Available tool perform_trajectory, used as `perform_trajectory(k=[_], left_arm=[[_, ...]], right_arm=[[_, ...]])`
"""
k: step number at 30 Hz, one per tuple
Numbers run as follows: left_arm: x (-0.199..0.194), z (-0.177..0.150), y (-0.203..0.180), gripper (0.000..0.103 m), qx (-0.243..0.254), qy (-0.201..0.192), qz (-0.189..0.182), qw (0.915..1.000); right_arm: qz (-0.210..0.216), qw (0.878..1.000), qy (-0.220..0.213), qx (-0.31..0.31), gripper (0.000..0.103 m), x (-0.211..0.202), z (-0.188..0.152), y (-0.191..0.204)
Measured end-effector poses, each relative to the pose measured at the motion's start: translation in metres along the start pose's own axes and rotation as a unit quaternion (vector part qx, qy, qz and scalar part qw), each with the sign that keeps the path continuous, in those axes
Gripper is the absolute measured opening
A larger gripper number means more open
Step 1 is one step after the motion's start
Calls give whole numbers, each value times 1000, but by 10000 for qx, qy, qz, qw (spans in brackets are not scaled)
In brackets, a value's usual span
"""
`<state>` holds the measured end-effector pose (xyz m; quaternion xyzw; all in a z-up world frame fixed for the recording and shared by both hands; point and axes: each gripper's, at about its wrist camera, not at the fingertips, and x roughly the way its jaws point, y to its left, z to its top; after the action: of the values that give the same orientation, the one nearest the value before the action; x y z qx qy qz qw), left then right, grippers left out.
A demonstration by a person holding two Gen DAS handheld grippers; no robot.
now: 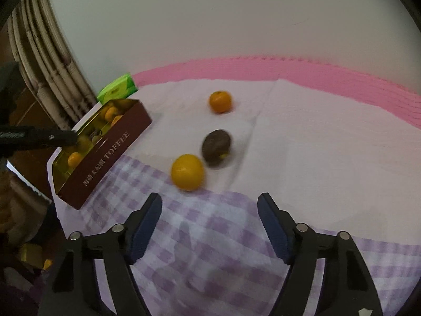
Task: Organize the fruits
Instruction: 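Carry the green fruit toward the tray with the left while the right grasps a yellow orange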
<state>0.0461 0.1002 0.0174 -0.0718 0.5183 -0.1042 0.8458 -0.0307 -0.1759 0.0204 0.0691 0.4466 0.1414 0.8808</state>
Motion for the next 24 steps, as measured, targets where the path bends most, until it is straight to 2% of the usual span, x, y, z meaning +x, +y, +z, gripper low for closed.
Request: perform_trajectory(k=[8, 15, 20, 24], left_arm=[[-29, -11, 45, 26, -329, -276, 250, 9988], [-33, -14, 69, 26, -494, -357, 411, 9973], [-24, -12, 77, 26, -495, -264, 431, 9975], [-9, 0, 73, 26, -177, -237, 527, 9982]], right_arm=[[176, 9993, 143, 303, 65, 31, 15, 10], [138, 9985, 345, 393, 35, 54, 18, 14], [-10, 9996, 271, 103, 34, 55, 13, 24], [-48, 9997, 139, -209, 34, 51, 4, 33]])
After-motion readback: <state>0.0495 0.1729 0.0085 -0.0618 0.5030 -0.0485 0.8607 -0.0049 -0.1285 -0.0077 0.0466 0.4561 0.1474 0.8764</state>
